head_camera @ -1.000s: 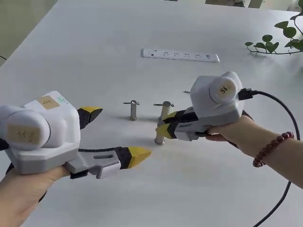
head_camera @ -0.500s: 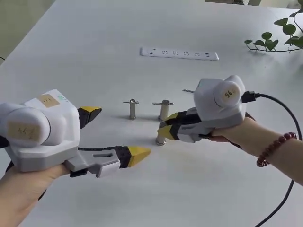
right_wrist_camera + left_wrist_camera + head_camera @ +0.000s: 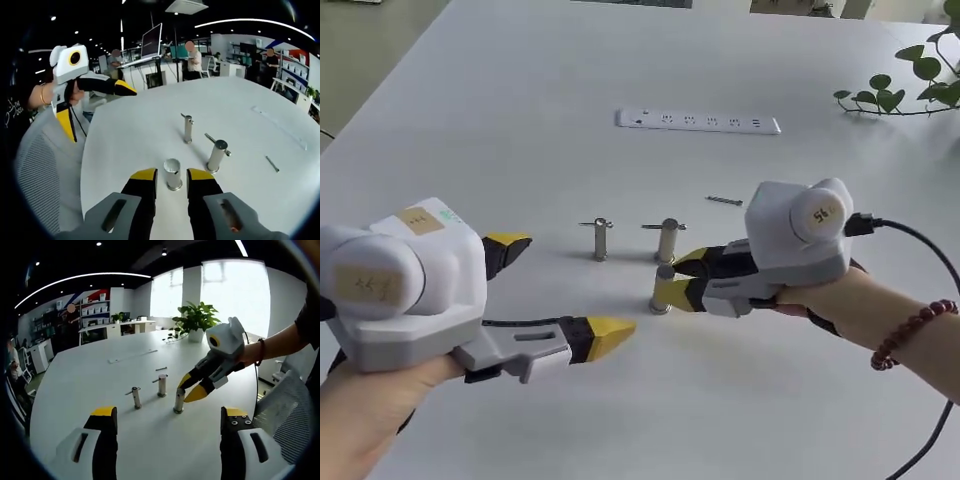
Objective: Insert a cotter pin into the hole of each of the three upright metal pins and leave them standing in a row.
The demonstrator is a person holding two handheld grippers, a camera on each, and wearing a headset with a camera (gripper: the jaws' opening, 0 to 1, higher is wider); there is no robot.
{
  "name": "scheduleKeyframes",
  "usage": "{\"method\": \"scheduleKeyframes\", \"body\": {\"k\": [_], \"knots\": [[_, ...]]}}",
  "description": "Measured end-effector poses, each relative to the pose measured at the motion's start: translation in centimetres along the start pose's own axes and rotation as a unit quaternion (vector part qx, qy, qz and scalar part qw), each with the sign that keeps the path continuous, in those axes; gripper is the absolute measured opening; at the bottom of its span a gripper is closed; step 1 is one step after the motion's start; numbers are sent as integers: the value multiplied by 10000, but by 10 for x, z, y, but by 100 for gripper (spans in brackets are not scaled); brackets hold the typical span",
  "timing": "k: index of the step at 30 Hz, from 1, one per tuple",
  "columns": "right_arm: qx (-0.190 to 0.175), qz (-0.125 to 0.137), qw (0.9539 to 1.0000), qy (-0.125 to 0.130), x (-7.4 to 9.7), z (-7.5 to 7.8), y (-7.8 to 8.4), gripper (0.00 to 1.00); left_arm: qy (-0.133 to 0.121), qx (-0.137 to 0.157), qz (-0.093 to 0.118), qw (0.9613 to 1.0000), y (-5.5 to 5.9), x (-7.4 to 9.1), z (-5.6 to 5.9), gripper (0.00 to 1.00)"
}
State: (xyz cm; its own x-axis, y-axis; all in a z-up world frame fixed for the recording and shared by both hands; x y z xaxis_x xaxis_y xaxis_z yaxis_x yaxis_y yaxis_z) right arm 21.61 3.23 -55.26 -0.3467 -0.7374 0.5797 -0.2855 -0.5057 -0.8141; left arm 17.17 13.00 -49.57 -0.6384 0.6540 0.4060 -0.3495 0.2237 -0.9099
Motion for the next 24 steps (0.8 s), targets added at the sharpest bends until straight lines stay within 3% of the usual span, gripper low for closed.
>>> {"method": "scheduleKeyframes", "body": {"k": [8, 14, 24], "knots": [[64, -81, 9998, 186, 18, 26, -3, 21, -25, 83, 44, 10000, 0, -1, -1, 84], [102, -198, 9996, 176, 26, 31, -3, 21, -13, 74, 26, 10000, 1, -2, 0, 84], [38, -396, 9967, 707, 41, 82, 0, 20, -32, 43, 16, 10000, 2, -2, -3, 84]]}}
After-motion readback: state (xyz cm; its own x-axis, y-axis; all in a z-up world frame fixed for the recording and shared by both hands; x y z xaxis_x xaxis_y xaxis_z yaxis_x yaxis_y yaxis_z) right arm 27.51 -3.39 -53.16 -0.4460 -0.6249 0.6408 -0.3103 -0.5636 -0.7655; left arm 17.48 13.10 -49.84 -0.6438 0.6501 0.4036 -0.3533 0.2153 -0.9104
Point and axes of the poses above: the centre of the closed fingertips' face, and the gripper's own axes: x roughly backward along the fingers, z roughly to its right, y roughly out of its underside, the point moved 1 cm from there along x, roughly backward along the fingers, and after that the axes turned 3 degrees about y, right-handed, at the moved point
